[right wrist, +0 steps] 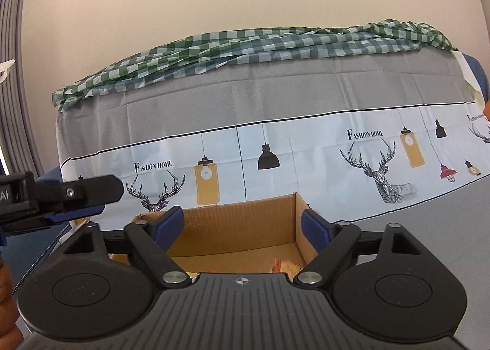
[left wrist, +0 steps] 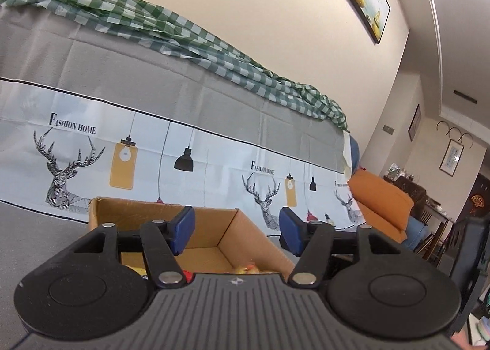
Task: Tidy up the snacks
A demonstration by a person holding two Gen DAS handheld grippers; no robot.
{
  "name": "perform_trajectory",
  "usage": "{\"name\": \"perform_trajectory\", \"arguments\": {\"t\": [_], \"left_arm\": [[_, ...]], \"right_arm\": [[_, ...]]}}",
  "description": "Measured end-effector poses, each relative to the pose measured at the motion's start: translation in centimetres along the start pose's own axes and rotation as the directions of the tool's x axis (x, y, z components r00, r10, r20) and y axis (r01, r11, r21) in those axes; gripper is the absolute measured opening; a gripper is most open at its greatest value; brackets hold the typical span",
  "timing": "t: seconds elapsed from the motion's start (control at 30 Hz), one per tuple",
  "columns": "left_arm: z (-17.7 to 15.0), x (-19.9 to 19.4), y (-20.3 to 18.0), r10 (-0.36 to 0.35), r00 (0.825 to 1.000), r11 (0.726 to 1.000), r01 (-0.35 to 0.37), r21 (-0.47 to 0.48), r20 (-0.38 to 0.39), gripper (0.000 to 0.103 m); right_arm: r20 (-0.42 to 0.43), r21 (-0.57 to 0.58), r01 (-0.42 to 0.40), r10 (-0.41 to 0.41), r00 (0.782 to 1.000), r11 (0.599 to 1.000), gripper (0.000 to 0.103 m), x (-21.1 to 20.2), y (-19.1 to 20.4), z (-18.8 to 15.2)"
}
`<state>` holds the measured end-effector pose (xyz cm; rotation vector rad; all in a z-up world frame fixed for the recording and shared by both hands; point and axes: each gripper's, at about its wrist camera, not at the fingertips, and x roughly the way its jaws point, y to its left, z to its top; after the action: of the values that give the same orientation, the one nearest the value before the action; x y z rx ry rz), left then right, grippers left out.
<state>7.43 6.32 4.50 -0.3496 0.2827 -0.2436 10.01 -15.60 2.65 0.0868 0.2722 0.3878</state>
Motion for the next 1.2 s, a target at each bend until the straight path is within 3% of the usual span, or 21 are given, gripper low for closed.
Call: {"name": "perform_trajectory", "arguments": {"t": [0.13,0.27,0.4,0.5,0.6,0.73,0.87,1.2], "left_arm": [[-0.5,-1.8,-1.2,0.061,0.998,0.997,-0.060,0.052,-0.011,0.080],[-1.0,-4.3,-2.4,0.123,0.991,0.992,-0.122,0.022,-0.044,0.084],[-1.7,-7.1,-4.8,0.226,0.973,0.973,-0.223,0.052,-0.043,0.089],[-2.8,-7.9,-5.8,0.255,0.962,0.966,-0.257,-0.014,-0.101,0.103],[-5.2,-8.2,-6.6,0.328,0.933,0.939,-0.340,-0.059,-0.150,0.102],[-8.3,-7.5,-7.3,0.409,0.891,0.912,-0.409,0.044,-0.196,0.102],[-8.4,-6.7,-6.3,0.431,0.879,0.902,-0.425,0.073,-0.203,0.102],[-7.8,-6.1,-4.4,0.452,0.858,0.888,-0.459,0.032,-0.242,0.102]], "right_arm": [[0.020,0.010,-0.002,0.002,1.000,1.000,0.103,-1.1,-0.1,0.1],[0.050,0.010,0.020,-0.020,0.999,1.000,0.102,-3.4,-0.5,0.5],[0.009,0.044,0.031,-0.032,0.999,0.999,0.102,-5.8,-1.4,0.5],[-0.027,0.018,0.053,-0.052,0.998,0.998,0.102,-7.8,-1.5,-0.3],[-0.051,-0.002,0.060,-0.060,0.997,0.998,0.102,-9.4,-1.4,-1.5],[-0.080,-0.046,0.056,-0.060,0.995,0.997,0.102,-9.9,-0.8,-2.5],[-0.104,-0.095,0.067,-0.076,0.992,0.993,0.102,-9.3,-0.7,-2.9],[-0.177,-0.102,0.070,-0.087,0.980,0.992,0.102,-7.5,-0.6,-3.4]]}}
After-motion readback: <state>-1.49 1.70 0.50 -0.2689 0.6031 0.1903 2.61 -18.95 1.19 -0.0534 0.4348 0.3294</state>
